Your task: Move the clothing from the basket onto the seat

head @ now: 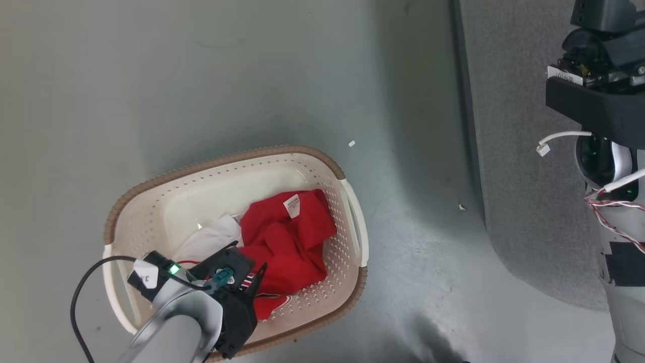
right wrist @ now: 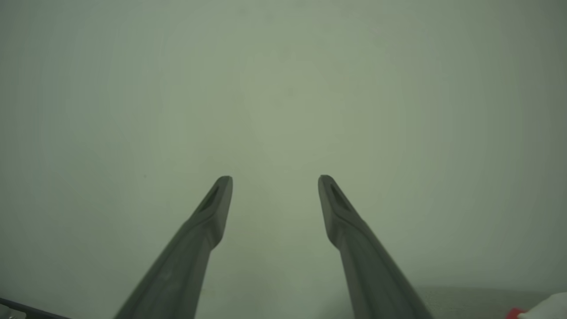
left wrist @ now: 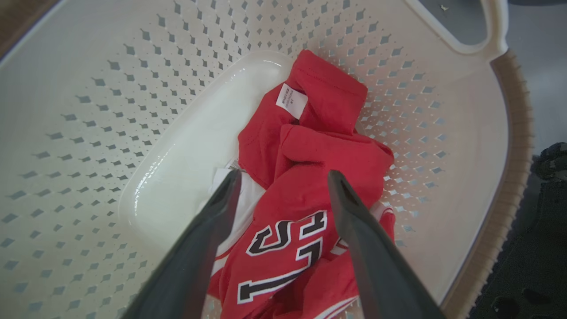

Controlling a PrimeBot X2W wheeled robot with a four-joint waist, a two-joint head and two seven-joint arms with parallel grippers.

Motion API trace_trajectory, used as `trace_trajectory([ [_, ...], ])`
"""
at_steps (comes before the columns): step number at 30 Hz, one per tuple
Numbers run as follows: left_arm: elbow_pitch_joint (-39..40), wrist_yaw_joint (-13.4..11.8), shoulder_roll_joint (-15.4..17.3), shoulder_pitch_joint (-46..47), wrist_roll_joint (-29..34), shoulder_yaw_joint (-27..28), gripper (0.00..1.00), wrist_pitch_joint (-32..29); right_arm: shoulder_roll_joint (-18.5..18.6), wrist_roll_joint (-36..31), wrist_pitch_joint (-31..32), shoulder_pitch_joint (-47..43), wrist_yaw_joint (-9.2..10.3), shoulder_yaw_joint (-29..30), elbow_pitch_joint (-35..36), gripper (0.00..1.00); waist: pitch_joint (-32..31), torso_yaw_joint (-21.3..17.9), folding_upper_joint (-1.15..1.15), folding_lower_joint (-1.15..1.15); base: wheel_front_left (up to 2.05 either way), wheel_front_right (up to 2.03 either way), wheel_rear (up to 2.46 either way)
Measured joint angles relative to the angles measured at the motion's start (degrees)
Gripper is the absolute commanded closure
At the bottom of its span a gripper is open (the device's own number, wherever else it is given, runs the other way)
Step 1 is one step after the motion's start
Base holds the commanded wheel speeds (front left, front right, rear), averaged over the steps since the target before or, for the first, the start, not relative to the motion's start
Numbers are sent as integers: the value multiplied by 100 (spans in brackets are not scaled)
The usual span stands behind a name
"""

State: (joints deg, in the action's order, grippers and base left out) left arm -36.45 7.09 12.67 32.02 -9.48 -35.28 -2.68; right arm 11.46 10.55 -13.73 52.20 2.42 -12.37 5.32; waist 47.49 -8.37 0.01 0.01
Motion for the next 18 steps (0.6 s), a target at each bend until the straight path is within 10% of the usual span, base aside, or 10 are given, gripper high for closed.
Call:
trace_trajectory([
  [18,-749,43,43,413,-23,-448,0,27,-215,-2,-46,366,-51,-194,-202,0,492,-454,-1,-1,0,0,0],
])
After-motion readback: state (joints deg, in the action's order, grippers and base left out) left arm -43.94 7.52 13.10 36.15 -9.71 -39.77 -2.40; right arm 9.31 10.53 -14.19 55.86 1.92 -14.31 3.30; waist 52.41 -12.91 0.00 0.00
